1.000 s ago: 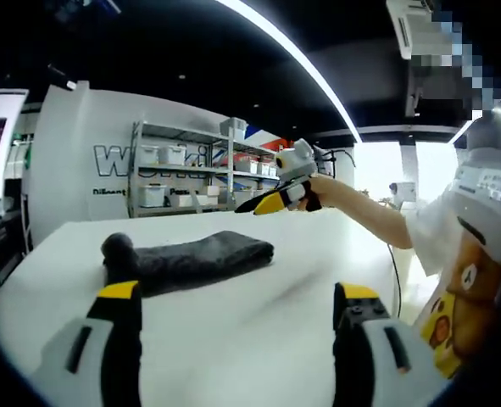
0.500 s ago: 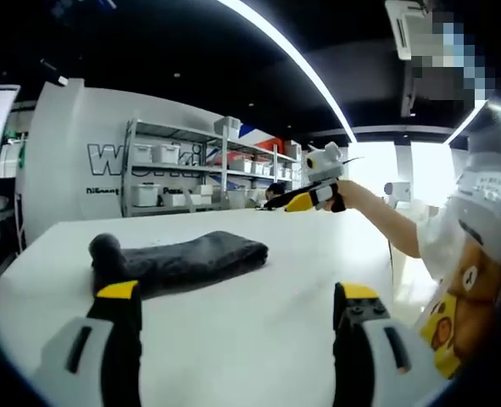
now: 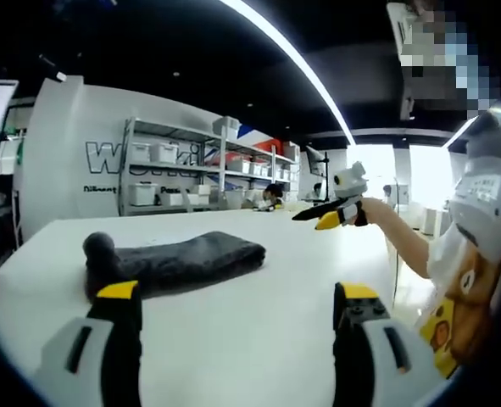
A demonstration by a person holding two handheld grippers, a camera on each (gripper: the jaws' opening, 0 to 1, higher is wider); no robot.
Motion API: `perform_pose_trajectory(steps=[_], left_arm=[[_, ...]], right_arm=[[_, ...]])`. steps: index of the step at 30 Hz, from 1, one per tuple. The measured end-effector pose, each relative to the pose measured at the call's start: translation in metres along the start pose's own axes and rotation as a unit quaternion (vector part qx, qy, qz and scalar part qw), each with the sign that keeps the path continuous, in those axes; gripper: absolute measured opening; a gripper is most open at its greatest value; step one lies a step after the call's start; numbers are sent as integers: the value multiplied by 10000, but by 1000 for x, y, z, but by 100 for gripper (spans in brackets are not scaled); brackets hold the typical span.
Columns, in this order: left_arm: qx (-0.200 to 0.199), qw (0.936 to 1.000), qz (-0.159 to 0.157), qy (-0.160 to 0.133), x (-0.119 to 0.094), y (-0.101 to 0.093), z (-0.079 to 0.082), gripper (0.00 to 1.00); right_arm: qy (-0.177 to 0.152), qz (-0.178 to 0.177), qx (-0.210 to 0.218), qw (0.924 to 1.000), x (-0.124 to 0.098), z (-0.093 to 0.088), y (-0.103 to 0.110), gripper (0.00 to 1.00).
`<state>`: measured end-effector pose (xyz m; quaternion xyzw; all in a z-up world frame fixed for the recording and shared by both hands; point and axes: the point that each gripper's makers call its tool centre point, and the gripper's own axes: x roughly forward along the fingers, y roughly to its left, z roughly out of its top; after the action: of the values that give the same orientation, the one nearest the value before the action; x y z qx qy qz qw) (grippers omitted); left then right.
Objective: Fold the towel on the table until its edges align and the towel forms a compact rectangular stack.
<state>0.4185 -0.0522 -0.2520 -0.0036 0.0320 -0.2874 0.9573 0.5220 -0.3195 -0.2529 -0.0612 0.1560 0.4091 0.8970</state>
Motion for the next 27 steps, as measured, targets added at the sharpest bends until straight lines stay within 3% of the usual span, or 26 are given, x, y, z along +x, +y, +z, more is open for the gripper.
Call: perform_pose_trajectory(steps=[4, 11, 14, 16, 22, 27], left_arm=[[-16, 10000, -7, 43, 1, -1, -3, 98], [-41, 10000, 42, 58, -2, 2, -4, 99], [-39, 9999, 52, 88, -4, 4, -5, 99], [-24, 9999, 64, 106, -4, 5, -5, 99], [17, 9997, 110, 198, -6, 7, -6, 99], [50, 9994, 174, 289, -8, 10, -7, 99]], right_arm=[[109, -280, -87, 9995, -8, -14, -3, 100], [72, -312, 168, 9993, -17, -37, 4, 100], [165, -506, 137, 9985, -20, -49, 6, 100], [197, -655, 87, 9976, -20, -53, 7, 100], [251, -674, 51, 9974, -18, -58, 19, 100], [40, -823, 245, 9963, -24, -54, 19, 100]])
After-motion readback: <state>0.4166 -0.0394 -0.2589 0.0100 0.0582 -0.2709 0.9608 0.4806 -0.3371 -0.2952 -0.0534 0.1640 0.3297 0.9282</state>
